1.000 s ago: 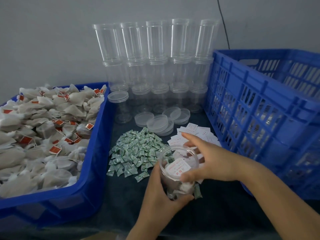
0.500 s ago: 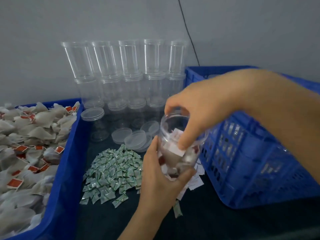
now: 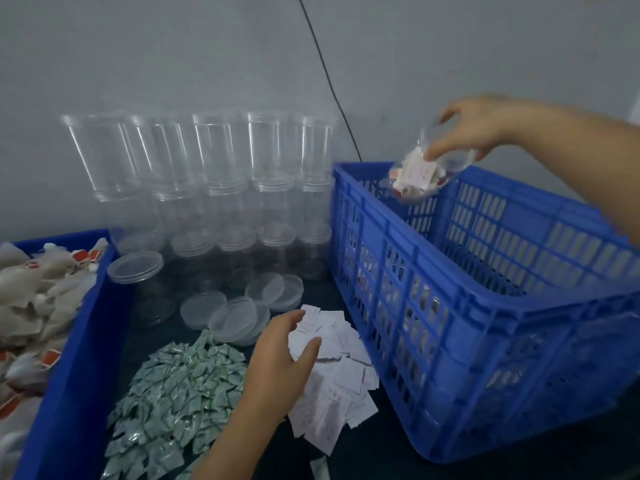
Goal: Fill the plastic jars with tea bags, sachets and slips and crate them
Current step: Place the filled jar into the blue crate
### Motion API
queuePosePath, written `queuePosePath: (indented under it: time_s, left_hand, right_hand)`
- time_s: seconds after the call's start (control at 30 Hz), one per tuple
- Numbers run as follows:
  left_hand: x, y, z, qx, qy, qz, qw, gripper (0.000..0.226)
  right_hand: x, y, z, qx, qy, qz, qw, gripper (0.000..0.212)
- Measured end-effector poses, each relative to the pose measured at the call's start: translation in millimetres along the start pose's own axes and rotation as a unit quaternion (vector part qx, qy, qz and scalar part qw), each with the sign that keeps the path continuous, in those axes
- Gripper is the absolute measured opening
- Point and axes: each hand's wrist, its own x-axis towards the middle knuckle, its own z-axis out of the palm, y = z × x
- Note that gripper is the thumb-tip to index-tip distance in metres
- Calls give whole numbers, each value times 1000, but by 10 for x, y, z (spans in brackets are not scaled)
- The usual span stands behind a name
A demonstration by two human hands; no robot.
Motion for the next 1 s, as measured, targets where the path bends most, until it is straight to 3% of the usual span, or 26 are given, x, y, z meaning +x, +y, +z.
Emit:
queuePosePath:
  time_s: [0.37, 0.8, 1.0]
  left_hand:
    - [304, -95, -24, 32, -7, -10, 999, 40]
    - [501, 32, 124, 39, -9, 25, 999, 36]
    - [419, 27, 54, 41, -11, 28, 999, 31]
  right_hand:
    - [603, 503, 1512, -132, -130, 56, 981, 81]
    - [612, 746, 1860, -80, -339, 31, 937, 104]
    - [594, 651, 1684, -195, -360, 19, 912, 63]
